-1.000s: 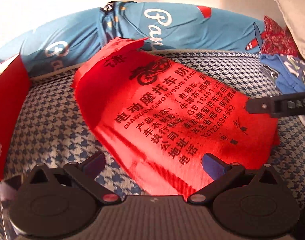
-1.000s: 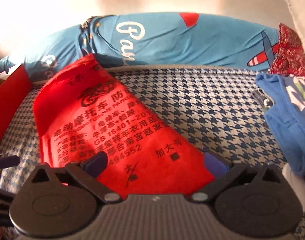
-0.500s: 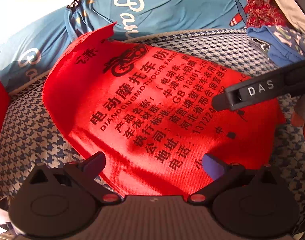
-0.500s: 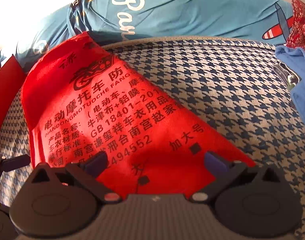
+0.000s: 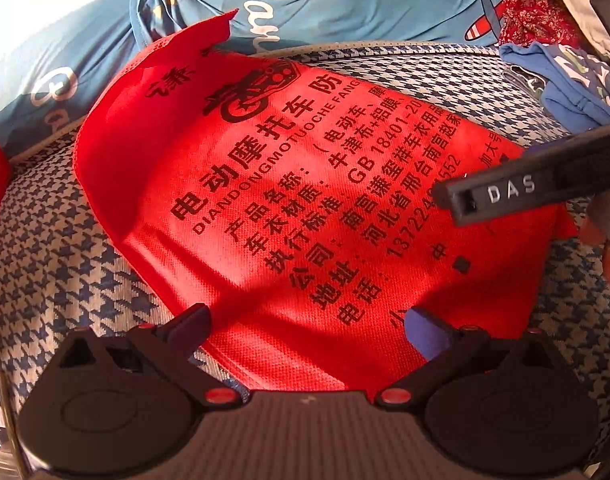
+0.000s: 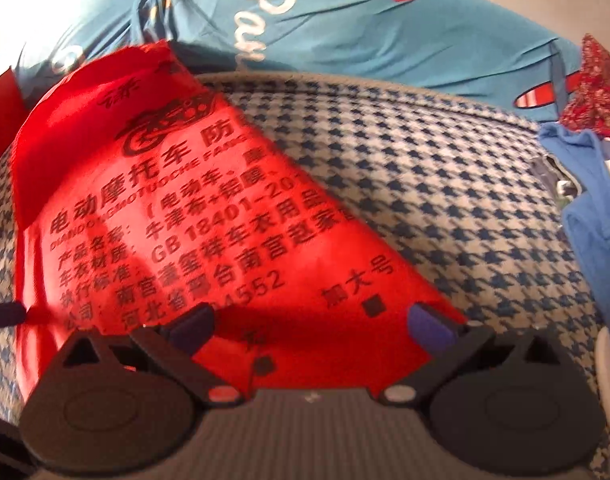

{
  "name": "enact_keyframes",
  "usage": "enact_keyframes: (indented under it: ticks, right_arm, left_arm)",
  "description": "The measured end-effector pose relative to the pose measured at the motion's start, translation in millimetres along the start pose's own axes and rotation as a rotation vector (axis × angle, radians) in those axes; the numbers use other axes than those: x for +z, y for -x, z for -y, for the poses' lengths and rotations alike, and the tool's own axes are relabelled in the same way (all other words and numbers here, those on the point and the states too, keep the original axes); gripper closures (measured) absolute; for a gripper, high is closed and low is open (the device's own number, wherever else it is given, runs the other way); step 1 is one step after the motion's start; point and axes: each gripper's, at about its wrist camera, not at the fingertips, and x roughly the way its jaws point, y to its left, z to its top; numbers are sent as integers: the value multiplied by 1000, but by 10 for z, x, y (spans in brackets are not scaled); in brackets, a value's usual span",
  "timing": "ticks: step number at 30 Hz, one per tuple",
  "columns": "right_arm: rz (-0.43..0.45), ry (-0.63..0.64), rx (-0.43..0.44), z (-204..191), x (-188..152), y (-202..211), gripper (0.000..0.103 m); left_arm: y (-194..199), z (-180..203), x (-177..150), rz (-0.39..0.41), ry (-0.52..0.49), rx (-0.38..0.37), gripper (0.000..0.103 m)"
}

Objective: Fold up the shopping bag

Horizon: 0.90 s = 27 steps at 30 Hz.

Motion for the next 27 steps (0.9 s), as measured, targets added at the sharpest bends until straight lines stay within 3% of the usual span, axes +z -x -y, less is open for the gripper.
enact_keyframes:
  ticks: [7, 12, 17, 24, 27]
  right_arm:
    - [-13, -1, -7, -1, -53, -87, 0]
    - [38, -20, -57, 46, -10, -35, 0]
    - [-6, -126, -85, 206, -25, -109, 0]
    - [16, -214, -177, 364, -70, -50, 0]
    - [-49, -331, -119, 528, -136, -111, 0]
  left_arm:
    - [3, -6, 26, -1, 13, -11, 0]
    - [-28, -34, 3, 2, 20, -18, 0]
    - [-29, -36, 7, 4, 21, -19, 0]
    - [-31, -35, 18, 9, 20, -17, 0]
    - [-34, -32, 17, 10, 19, -17, 0]
